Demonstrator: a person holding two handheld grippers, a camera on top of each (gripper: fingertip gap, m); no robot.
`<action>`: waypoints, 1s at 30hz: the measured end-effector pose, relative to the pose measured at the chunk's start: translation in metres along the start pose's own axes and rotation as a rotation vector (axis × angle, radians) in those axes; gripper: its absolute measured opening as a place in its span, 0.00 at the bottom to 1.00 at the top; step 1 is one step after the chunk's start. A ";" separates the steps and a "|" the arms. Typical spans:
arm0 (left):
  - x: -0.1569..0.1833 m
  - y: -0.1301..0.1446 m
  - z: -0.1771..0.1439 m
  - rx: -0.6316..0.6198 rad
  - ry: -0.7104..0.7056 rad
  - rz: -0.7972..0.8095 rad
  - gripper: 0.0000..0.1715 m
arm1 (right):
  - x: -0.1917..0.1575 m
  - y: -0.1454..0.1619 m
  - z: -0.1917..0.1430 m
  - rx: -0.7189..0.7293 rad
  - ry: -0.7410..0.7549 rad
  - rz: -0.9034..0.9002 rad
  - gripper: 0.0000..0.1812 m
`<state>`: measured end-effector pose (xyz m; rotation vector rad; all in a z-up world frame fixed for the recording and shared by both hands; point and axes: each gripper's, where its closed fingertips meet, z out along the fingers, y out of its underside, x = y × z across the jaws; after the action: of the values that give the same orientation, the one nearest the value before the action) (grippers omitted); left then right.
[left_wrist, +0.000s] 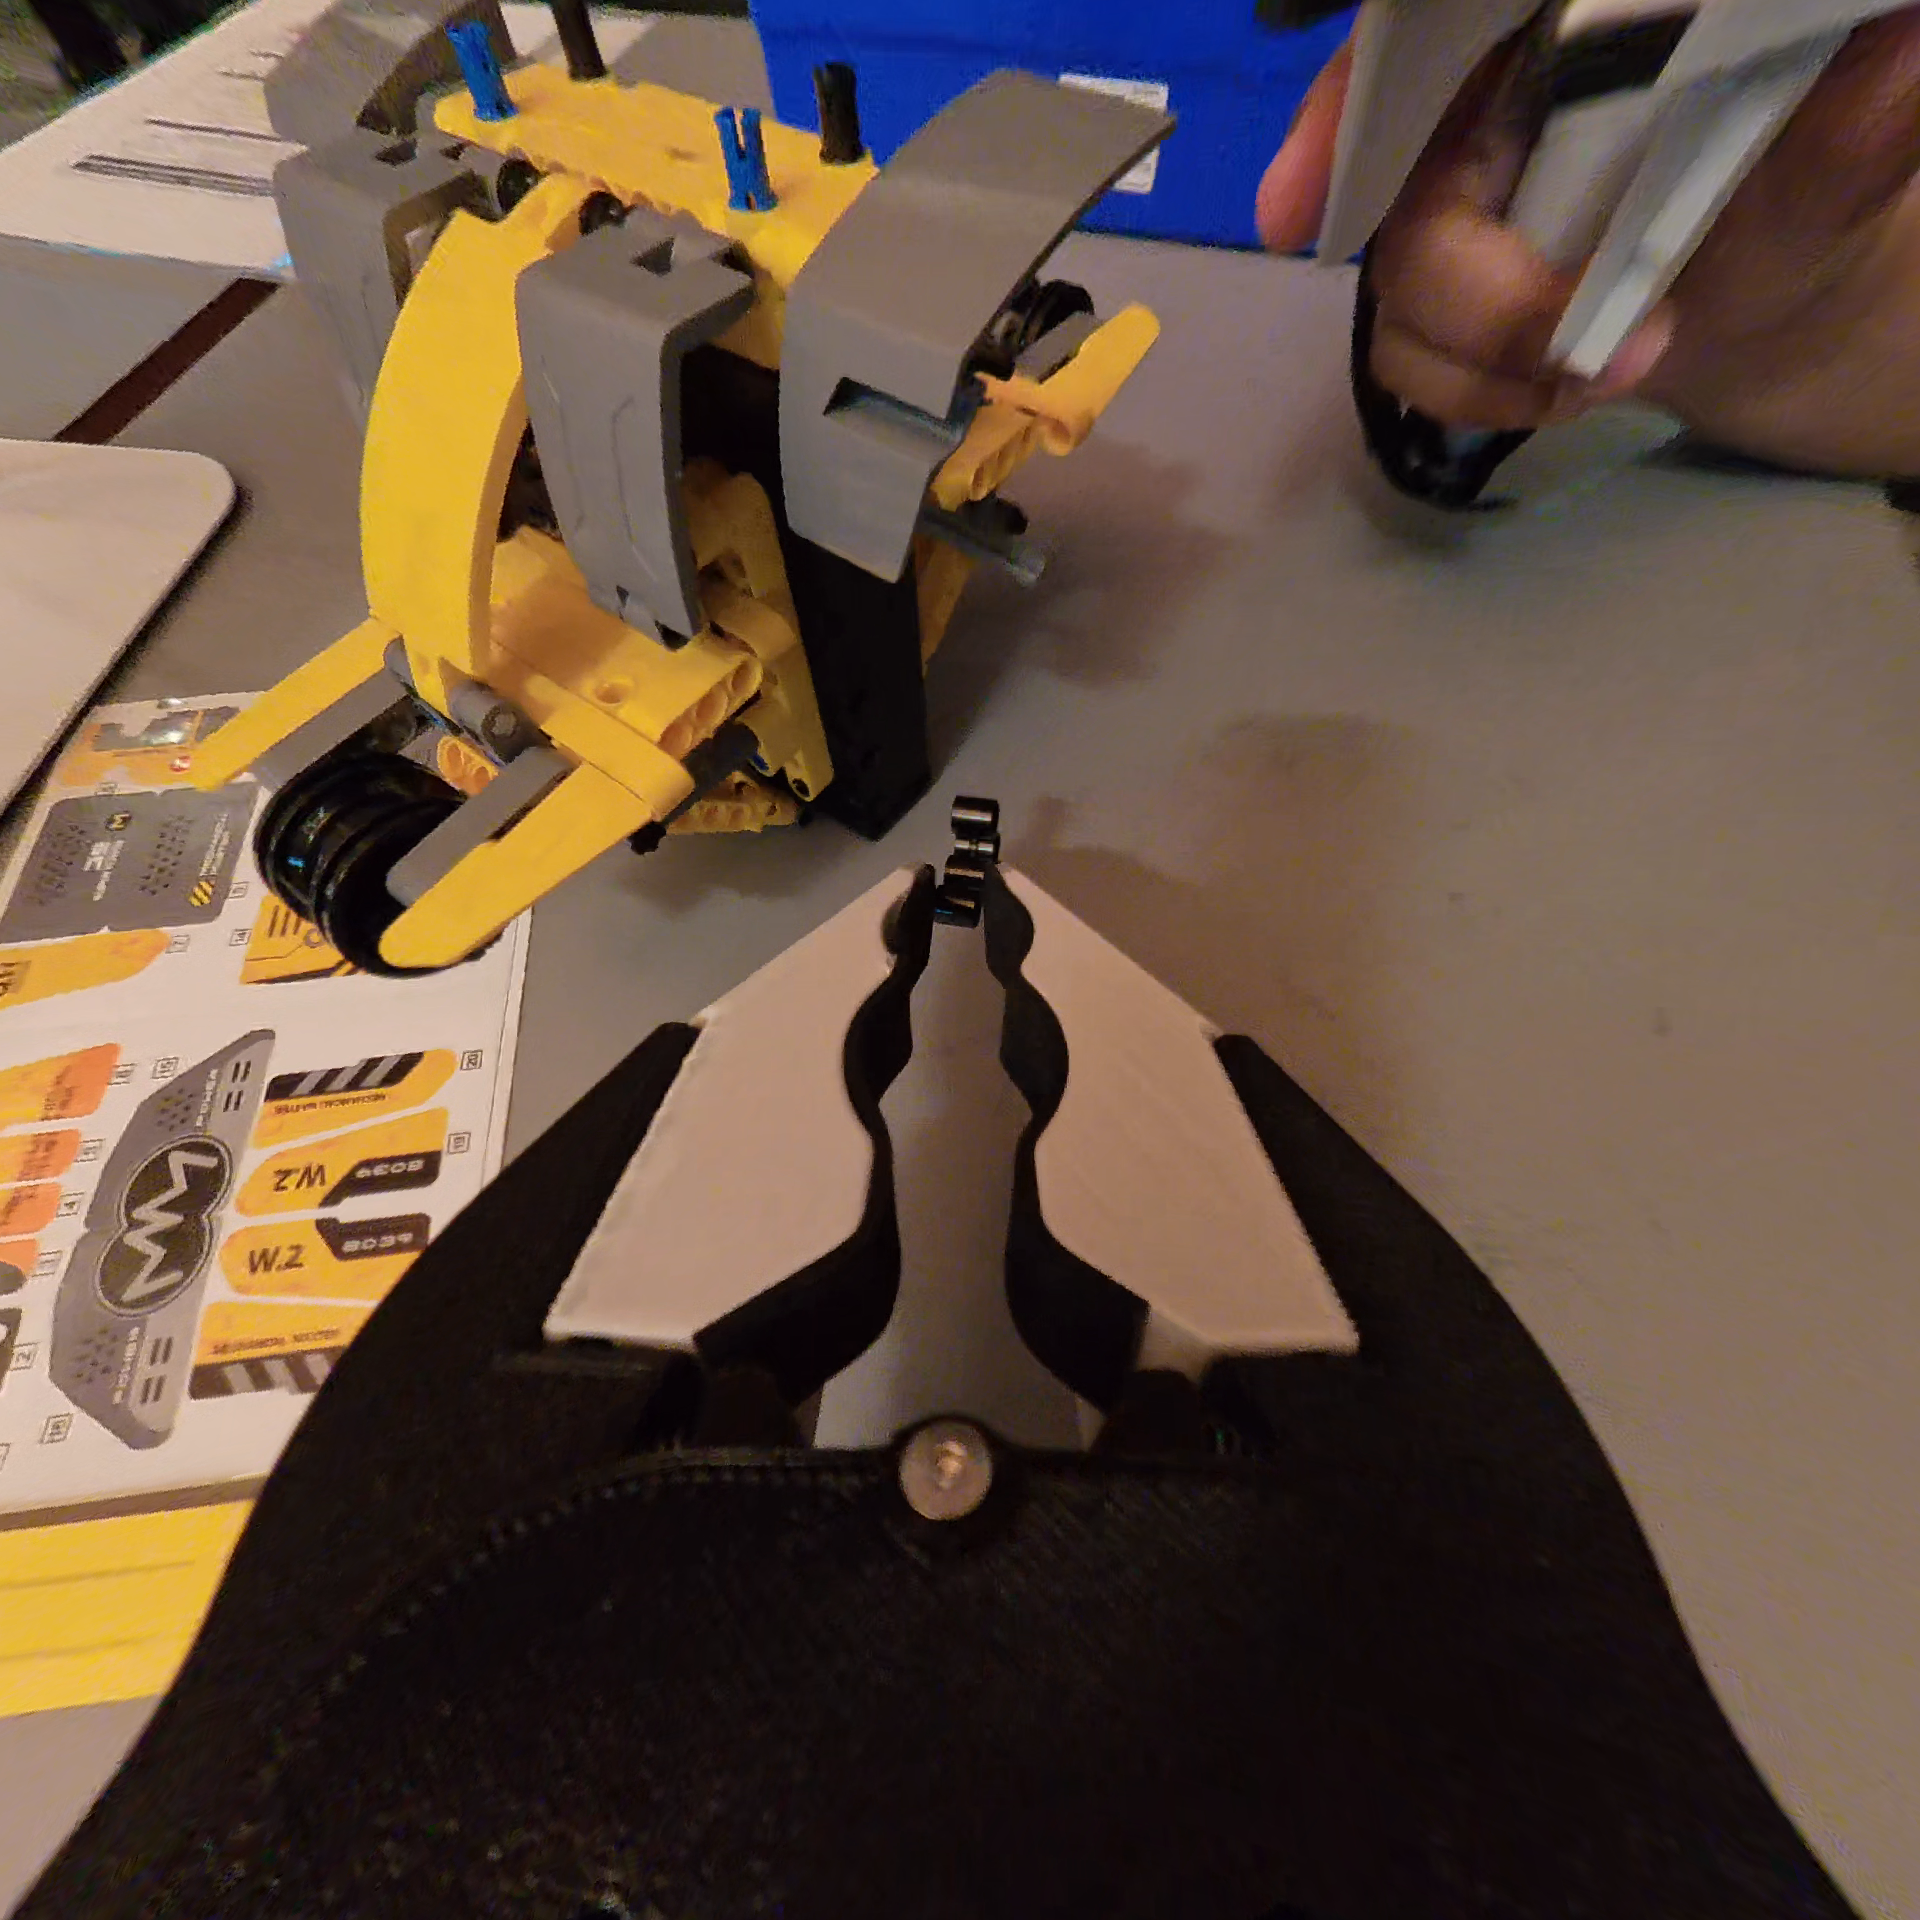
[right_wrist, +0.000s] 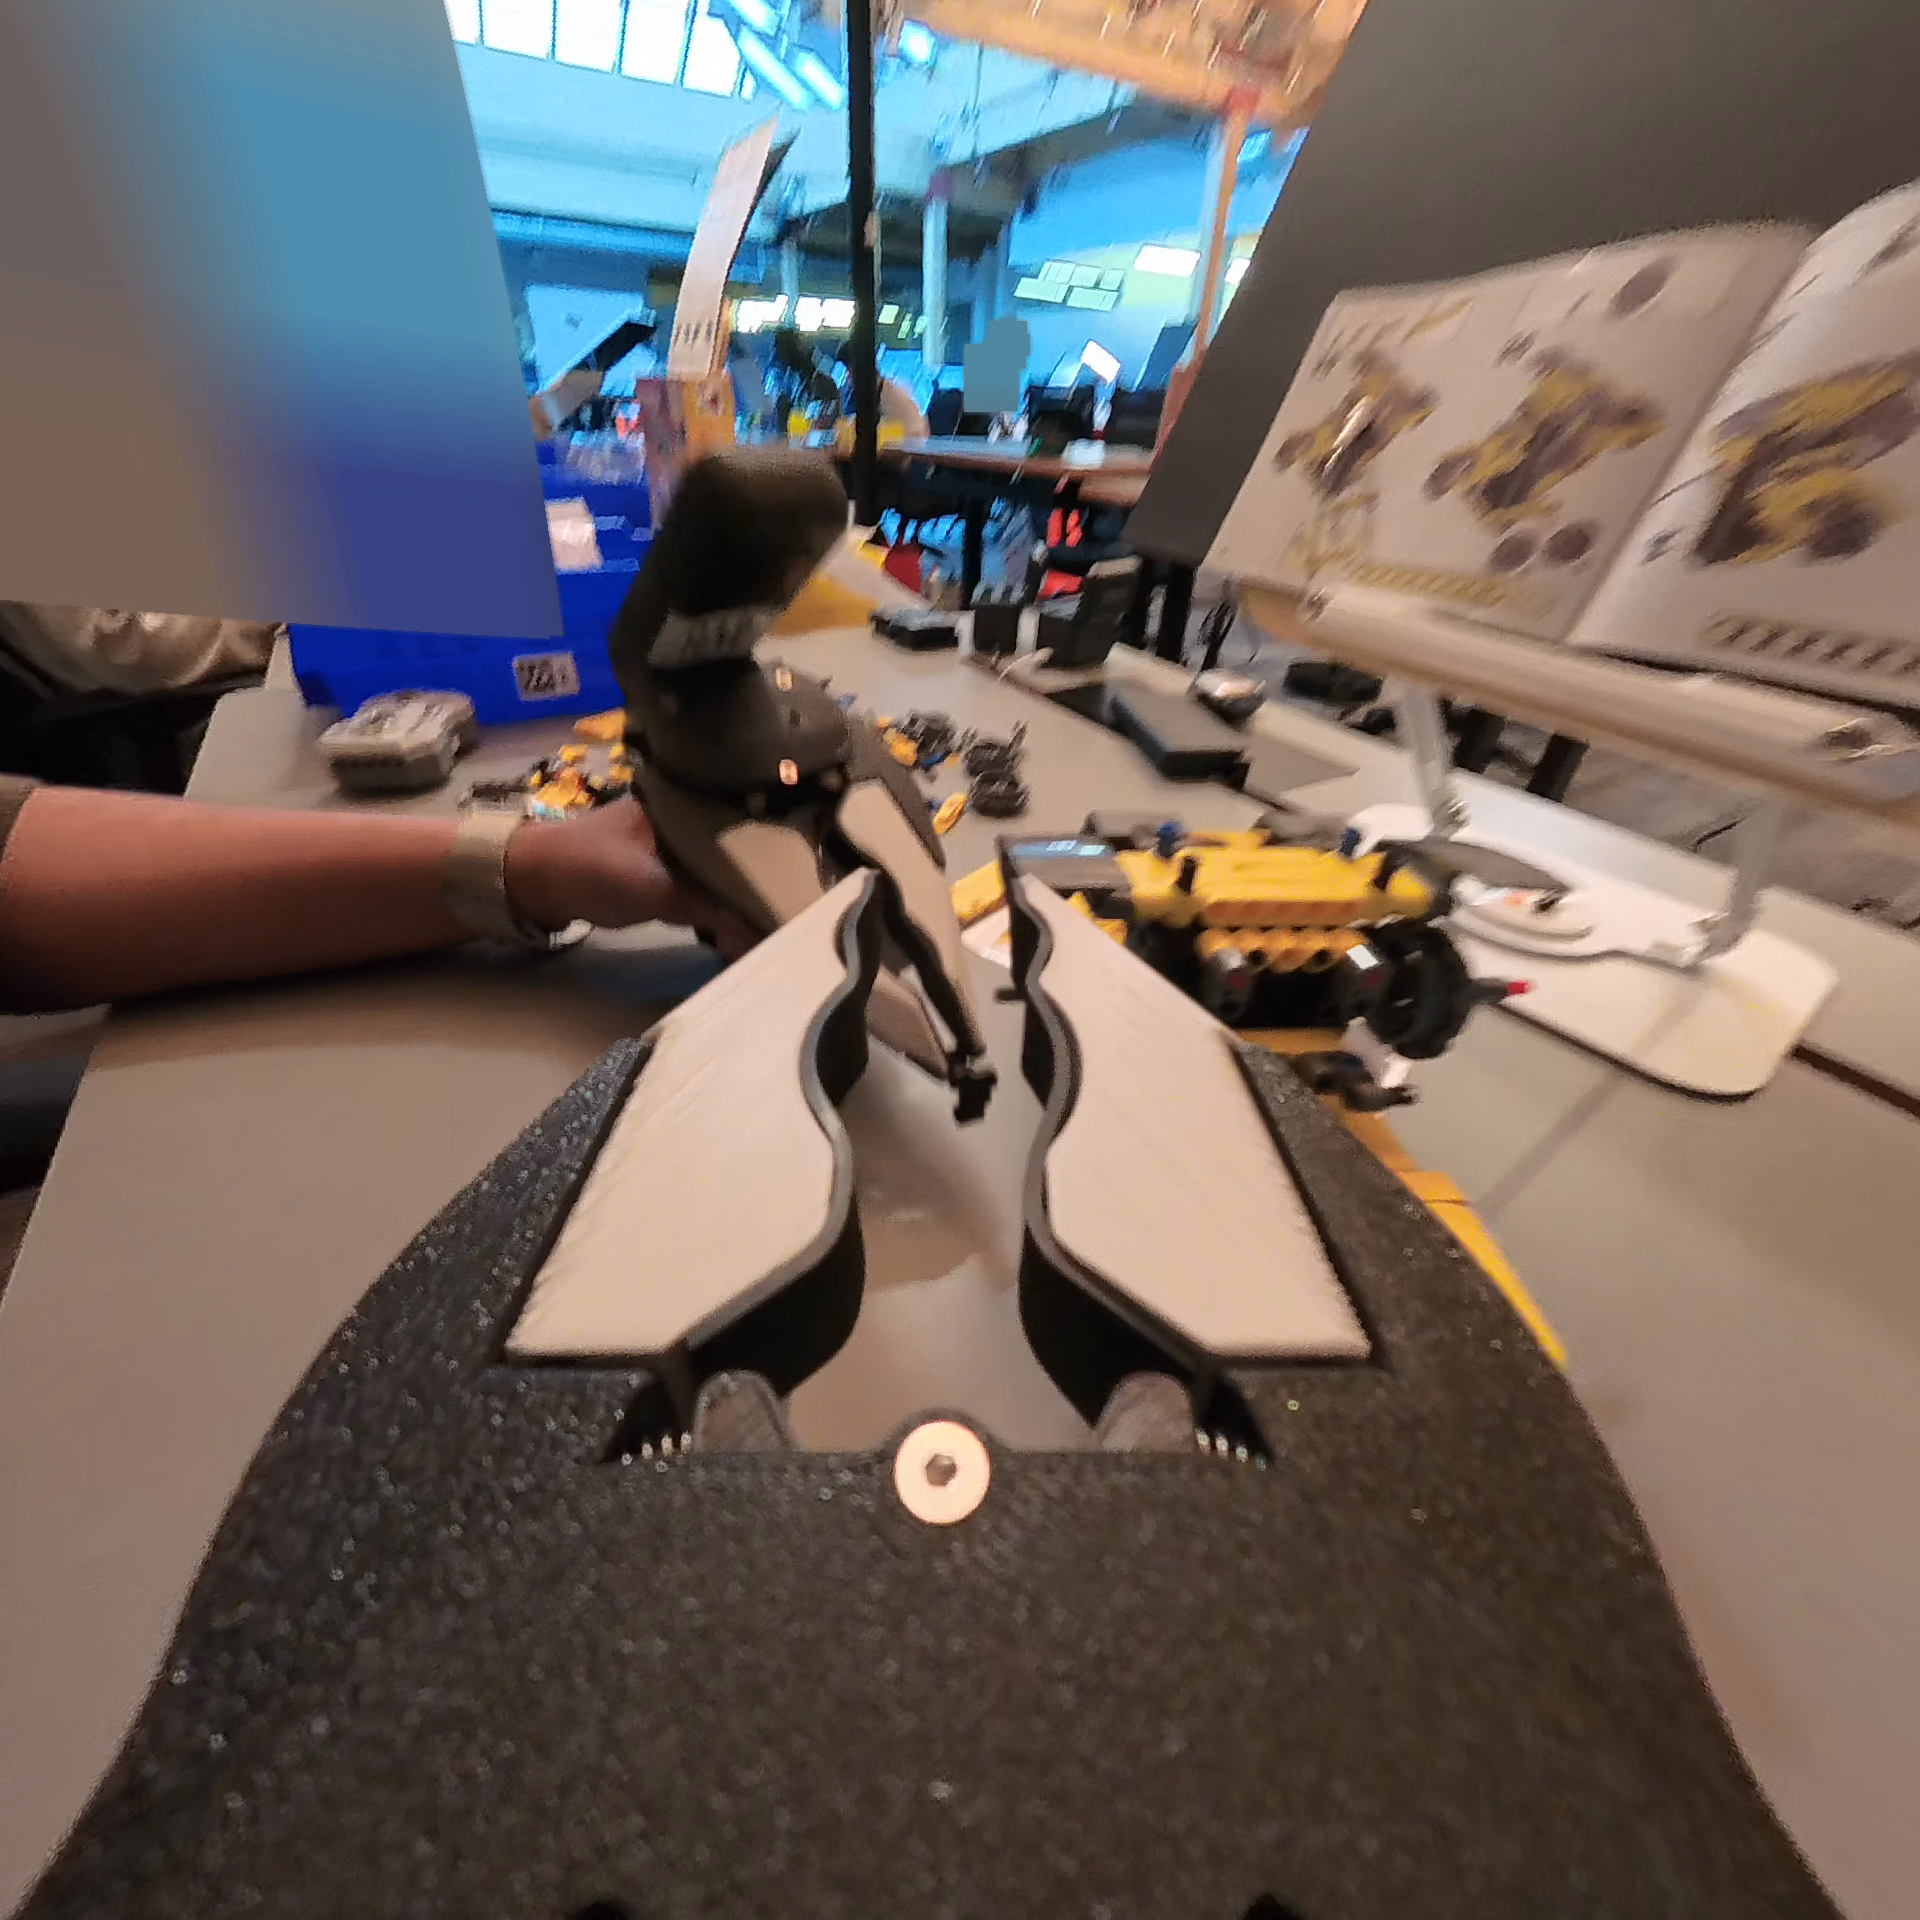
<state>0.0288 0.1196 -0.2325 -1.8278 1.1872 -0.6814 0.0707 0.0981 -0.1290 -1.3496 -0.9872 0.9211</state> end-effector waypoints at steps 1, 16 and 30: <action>-0.001 0.000 0.002 -0.007 0.006 -0.004 0.05 | 0.002 -0.003 -0.002 0.012 0.007 -0.003 0.13; -0.010 0.005 0.017 -0.082 0.085 -0.041 0.04 | 0.013 -0.013 -0.011 0.066 0.048 -0.006 0.13; -0.010 0.026 0.022 -0.210 0.040 0.030 0.04 | 0.006 -0.013 -0.009 0.063 0.030 -0.021 0.13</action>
<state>0.0302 0.1313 -0.2658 -1.9718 1.3526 -0.5969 0.0810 0.1005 -0.1151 -1.2942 -0.9402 0.9062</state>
